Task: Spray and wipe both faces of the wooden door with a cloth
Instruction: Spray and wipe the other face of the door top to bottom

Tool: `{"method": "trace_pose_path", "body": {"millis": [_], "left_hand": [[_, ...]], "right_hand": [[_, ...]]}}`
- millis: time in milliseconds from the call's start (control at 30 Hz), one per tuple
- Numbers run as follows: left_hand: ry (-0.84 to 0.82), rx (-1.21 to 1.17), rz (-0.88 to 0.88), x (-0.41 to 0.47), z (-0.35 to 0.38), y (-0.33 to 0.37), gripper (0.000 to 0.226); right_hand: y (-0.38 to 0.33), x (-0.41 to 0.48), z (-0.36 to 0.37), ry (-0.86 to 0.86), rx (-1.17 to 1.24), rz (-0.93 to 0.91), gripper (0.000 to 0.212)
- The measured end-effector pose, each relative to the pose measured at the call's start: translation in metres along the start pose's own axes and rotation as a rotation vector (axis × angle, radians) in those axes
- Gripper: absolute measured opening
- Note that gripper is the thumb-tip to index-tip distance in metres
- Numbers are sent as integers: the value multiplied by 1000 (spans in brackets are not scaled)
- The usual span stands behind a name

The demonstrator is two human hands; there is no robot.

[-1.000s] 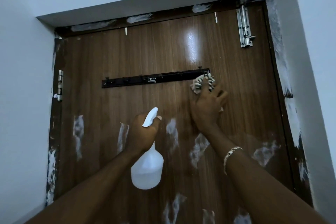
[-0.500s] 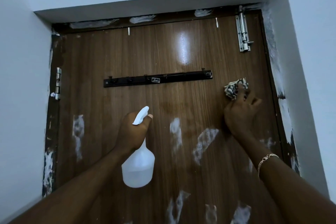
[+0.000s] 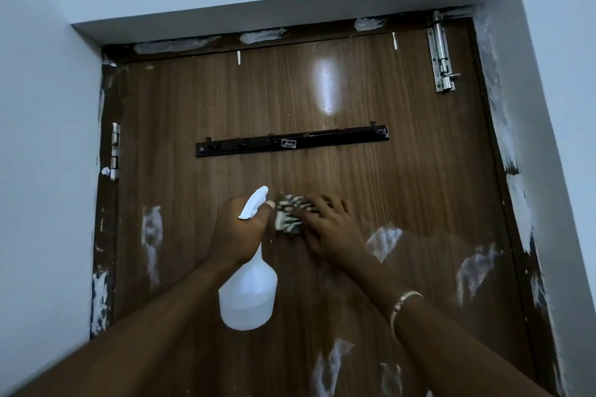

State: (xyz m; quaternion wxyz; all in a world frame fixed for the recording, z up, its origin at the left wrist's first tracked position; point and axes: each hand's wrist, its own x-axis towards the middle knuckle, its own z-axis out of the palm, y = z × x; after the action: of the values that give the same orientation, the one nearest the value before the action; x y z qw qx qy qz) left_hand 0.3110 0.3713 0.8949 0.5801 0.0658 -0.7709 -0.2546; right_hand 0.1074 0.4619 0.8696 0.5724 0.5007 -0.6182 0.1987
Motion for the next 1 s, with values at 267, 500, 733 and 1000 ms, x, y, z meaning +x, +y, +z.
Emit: {"method": "trace_pose_path", "body": {"millis": [267, 500, 733, 1000], "left_hand": [[77, 25, -90, 5, -33, -22, 38], [92, 59, -96, 10, -68, -59, 44], [151, 98, -67, 12, -99, -77, 40], [135, 142, -63, 6, -140, -104, 45]], "right_hand": [[-47, 82, 1, 164, 150, 445, 53], [-61, 41, 27, 105, 18, 175, 50], [-108, 124, 31, 114, 102, 248, 55], [-104, 97, 34, 246, 195, 539, 52]]}}
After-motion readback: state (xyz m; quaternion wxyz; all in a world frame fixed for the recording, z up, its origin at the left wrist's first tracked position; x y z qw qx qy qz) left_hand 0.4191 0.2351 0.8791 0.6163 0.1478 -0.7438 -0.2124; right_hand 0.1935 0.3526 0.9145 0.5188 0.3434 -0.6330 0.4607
